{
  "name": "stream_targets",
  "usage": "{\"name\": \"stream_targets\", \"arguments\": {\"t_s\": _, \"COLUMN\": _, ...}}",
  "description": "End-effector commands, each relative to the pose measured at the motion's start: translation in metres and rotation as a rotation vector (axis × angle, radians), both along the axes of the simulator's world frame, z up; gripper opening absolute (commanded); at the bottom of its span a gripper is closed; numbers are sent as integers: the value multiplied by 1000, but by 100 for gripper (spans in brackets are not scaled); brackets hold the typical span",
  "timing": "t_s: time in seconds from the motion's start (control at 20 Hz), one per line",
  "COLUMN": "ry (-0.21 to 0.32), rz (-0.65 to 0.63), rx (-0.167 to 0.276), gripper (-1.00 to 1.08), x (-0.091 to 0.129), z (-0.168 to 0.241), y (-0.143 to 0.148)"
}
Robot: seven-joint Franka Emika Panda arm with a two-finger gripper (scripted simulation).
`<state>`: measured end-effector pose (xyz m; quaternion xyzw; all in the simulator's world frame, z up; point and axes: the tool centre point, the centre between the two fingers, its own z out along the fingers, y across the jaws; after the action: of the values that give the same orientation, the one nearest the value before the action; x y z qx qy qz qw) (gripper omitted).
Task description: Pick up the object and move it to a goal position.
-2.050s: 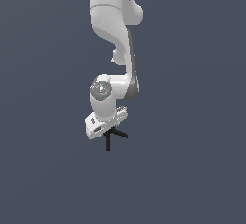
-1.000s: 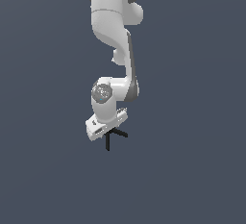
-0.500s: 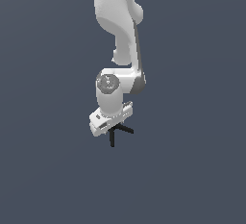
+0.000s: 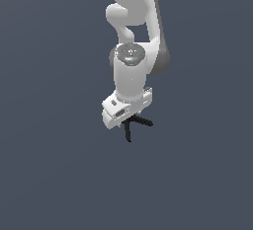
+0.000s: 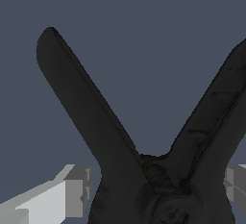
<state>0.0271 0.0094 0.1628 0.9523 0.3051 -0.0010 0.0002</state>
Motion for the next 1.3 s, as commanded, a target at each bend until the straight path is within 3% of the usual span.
{"name": "stream_targets", "arguments": {"t_s": 0.0, "ry": -2, "rz": 0, "rx": 0, "gripper": -100, "x": 0, "z": 29, "y": 15}}
{"name": "stream_targets", "arguments": {"t_s": 0.6, "ry": -2, "rz": 0, "rx": 0, "gripper": -100, "x": 3, "z": 139, "y": 75}}
{"name": "stream_targets", "arguments": {"t_s": 1.25, "ry": -2, "rz": 0, "rx": 1, "gripper": -100, "x": 7, "z": 170, "y": 92}}
